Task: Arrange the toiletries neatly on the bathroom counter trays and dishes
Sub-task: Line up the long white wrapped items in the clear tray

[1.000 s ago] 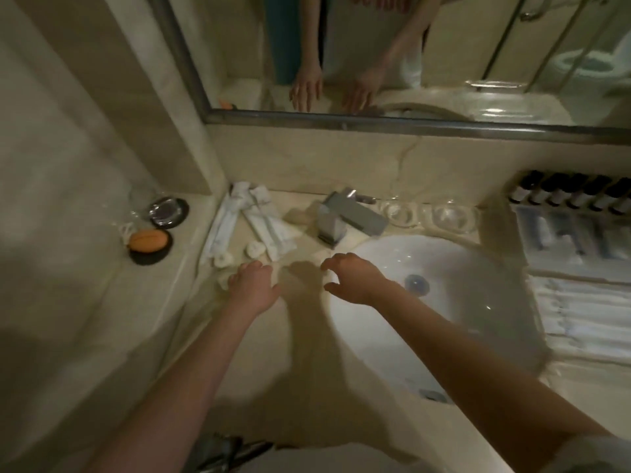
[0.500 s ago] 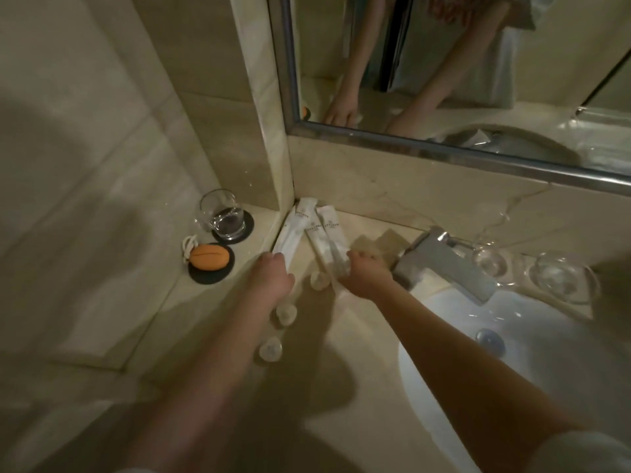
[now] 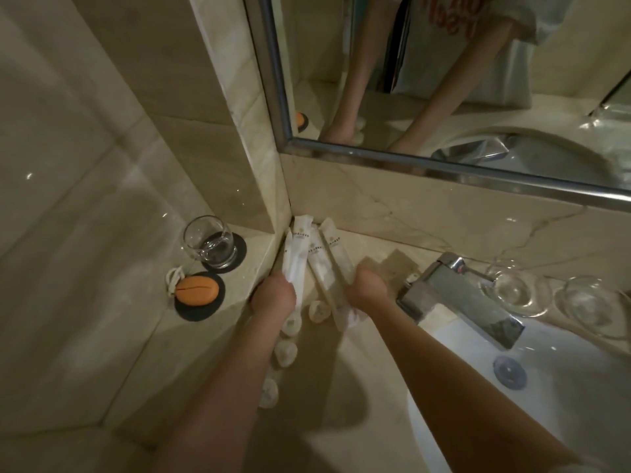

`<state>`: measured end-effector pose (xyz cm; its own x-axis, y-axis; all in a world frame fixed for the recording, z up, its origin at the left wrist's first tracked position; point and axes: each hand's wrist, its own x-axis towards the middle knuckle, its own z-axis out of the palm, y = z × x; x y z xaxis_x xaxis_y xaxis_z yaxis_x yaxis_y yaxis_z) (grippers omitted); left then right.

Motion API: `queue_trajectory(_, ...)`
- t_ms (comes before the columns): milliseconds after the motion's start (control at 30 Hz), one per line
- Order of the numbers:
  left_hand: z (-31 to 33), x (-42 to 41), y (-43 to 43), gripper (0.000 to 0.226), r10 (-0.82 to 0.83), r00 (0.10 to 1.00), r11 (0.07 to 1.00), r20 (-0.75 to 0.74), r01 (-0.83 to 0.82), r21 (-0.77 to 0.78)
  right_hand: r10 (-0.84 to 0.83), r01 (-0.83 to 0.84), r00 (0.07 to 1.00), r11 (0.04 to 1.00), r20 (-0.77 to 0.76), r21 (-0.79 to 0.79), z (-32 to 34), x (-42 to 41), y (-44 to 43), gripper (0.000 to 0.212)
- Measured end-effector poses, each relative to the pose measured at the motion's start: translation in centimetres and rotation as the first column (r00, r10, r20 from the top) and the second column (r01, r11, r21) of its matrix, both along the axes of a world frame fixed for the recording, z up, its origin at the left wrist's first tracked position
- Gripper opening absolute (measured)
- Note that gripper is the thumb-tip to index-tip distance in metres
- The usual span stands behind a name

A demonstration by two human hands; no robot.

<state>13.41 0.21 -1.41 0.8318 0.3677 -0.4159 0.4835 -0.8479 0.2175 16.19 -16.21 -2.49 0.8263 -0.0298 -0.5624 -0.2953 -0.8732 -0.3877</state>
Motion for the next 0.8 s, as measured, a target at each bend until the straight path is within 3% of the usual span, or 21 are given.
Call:
queue_trajectory(133,1.3,-0.5,-0.5,0.027,0.058,0.993,0.998,0.098,-0.061,0.033,-0.078,0.07,0.995,0.992,0.067,0.107,0.8,-0.1,-1.0,0.026)
queue_trajectory(267,2.8,-1.9,-1.4,0.029,0.05,0.971,0.998,0.232,-0.057,0.022,-0.14,0.09,0.981,0.943,0.138,0.321,2.6,-2.5,-2.0,0.03)
queue_trajectory(500,6.5,-7.1,-5.3,0.025,0.18,0.897,0.955,0.404,-0.06,-0.29,-0.251,0.121,0.953,0.829,0.17,0.547,6.5,-10.3,-5.3,0.029)
queue_trajectory(700,6.6,-12.9,-10.3,0.014,0.259,0.863,0.829,0.433,0.031,-0.558,-0.307,0.149,0.928,0.827,0.213,0.542,7.7,-17.0,-10.3,0.026)
queue_trajectory(800,7.0,-15.7,-13.9,0.011,0.266,0.867,0.782,0.423,0.062,-0.62,-0.378,0.208,0.904,0.798,0.201,0.566,7.8,-20.7,-13.9,0.024)
